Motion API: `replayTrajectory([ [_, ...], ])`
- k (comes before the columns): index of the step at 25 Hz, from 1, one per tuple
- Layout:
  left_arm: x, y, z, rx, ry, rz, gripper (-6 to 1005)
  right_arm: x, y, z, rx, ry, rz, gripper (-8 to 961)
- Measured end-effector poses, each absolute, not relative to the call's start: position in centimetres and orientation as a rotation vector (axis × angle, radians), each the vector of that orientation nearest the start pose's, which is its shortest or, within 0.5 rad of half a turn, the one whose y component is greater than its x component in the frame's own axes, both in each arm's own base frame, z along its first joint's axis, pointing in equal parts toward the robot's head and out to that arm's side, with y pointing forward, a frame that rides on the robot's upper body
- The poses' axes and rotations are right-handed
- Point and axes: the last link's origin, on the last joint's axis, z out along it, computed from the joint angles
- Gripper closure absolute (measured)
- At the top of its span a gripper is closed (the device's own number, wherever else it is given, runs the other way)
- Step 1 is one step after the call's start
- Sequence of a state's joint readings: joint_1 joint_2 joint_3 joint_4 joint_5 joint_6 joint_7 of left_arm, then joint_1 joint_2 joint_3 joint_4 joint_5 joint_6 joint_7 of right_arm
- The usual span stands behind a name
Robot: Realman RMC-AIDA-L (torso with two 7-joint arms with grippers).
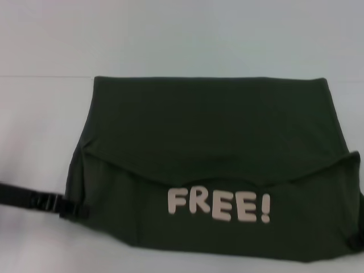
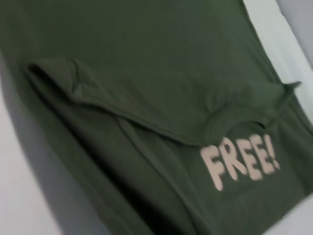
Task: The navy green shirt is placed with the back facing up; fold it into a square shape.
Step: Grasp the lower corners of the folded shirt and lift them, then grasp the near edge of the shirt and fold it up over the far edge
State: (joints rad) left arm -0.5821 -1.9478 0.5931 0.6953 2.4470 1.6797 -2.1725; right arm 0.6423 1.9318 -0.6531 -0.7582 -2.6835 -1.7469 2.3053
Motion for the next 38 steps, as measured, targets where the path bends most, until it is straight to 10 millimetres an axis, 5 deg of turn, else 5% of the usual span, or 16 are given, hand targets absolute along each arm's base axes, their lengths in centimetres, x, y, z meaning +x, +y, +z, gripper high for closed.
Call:
replayTrajectory([
  [8, -31.5, 27.5, 5.3, -2.634, -1.889, -0.162, 956, 32.5, 28.4, 6.1, -2.601, 1.812, -0.264, 919],
  [18, -32.0, 24.7, 4.9, -2.712, -1.992, -0.060, 956, 33.0, 26.6, 5.4, -2.674, 1.832, -0.290, 919],
  [30, -30.9, 26.5, 5.9, -2.714, -1.900, -0.288, 959, 32.3, 26.6, 5.0, -2.712, 1.881, -0.006, 918],
  [38, -31.4, 29.2, 7.3, -2.487, -1.924, -0.467, 960, 33.1, 28.2, 7.8, -2.503, 1.922, 0.418, 917],
])
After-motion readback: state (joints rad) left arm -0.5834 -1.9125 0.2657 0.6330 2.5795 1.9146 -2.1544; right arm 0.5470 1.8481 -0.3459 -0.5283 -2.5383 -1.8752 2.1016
